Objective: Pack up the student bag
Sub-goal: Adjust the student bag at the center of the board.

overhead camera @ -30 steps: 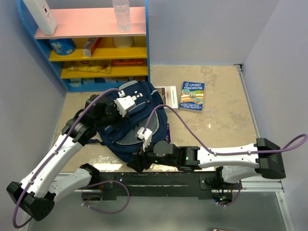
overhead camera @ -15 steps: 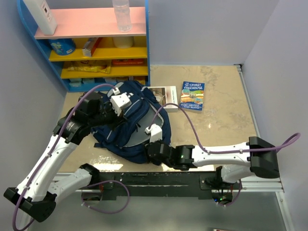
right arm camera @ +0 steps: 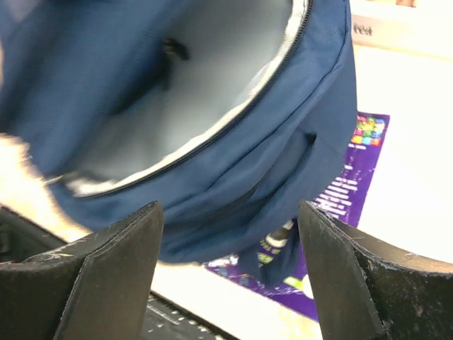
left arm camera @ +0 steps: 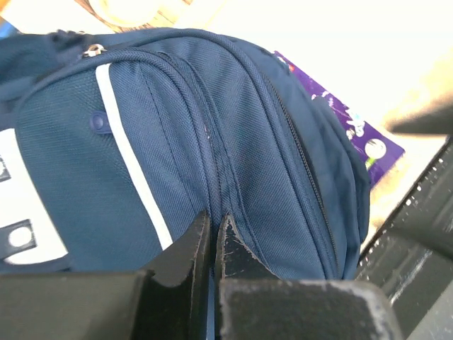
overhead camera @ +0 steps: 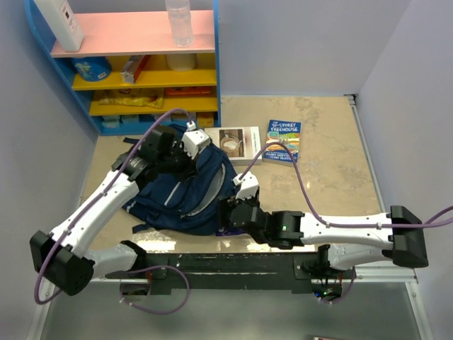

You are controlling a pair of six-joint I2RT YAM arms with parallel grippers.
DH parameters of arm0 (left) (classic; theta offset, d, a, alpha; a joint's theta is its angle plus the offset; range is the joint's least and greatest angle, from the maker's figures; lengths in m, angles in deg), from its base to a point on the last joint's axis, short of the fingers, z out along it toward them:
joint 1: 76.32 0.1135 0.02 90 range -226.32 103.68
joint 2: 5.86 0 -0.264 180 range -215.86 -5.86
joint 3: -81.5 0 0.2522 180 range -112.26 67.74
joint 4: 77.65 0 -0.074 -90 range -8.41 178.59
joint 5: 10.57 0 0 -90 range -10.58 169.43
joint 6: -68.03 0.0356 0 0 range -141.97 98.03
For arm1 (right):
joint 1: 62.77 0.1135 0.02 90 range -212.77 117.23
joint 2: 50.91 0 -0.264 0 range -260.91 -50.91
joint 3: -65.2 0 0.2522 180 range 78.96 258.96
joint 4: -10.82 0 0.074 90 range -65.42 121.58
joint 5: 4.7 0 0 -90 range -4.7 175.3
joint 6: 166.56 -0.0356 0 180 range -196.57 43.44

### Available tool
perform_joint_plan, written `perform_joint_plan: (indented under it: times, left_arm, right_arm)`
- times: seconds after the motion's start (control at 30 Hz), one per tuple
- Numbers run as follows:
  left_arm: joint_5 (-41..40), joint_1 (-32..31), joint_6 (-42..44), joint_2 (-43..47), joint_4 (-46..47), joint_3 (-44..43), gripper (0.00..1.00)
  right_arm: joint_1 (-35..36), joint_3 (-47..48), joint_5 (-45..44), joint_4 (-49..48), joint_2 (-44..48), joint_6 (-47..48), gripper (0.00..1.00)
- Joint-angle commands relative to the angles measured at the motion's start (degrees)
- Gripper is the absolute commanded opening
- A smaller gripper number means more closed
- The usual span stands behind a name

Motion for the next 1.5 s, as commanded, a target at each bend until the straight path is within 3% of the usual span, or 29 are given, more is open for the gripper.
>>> perform_joint_plan:
  times: [0.0,0.17,0.33,0.4,0.47,0.53,0.67,0.73,1.0,1.17,1.47]
  left_arm:
    - [-3.70,-0.16,-2.71,-4.28,10.04,-2.68,0.00]
    - [-3.09,-0.42,-3.24,-8.24,13.21,-2.42,0.00]
    - [-0.89,-2.00,-2.02,-10.52,14.01,-4.07,0.00]
    - [-0.27,-2.18,-1.22,-11.75,11.65,-5.92,0.27]
    - [-0.36,-2.18,0.80,-12.37,7.97,-9.00,0.48]
    - [-1.94,-1.75,3.51,-11.67,5.76,-11.37,0.54]
    - [-0.37,2.02,8.96,-7.72,0.06,-13.66,0.79]
    - [2.62,5.80,14.06,-5.96,-2.76,-15.32,0.84]
    - [15.61,24.96,37.60,-2.09,-14.02,-9.72,0.86]
    - [22.13,33.75,45.00,-4.81,-20.07,-10.59,0.81]
    - [25.92,35.08,52.39,-3.59,-23.25,-8.13,0.81]
  right_arm:
    - [5.61,2.95,-8.25,-2.22,2.54,-1.21,0.79]
    - [14.05,10.59,-11.41,-4.33,-6.94,-1.73,0.77]
    - [14.59,16.04,-8.87,-7.40,-16.78,-0.86,0.77]
    - [14.42,16.58,-8.25,-9.59,-19.86,1.50,0.77]
    - [13.37,17.46,-8.25,-11.53,-21.97,2.13,0.76]
    - [12.14,17.81,-6.94,-12.76,-22.86,1.08,0.75]
    - [9.94,18.51,-4.48,-14.44,-24.62,-0.33,0.72]
    - [9.58,20.09,-2.99,-13.48,-26.20,-2.25,0.69]
    - [9.14,27.90,2.12,-4.09,-31.03,-8.59,0.63]
    - [9.14,29.15,3.96,0.50,-32.35,-13.16,0.60]
    - [8.53,29.77,5.90,4.02,-34.64,-19.14,0.59]
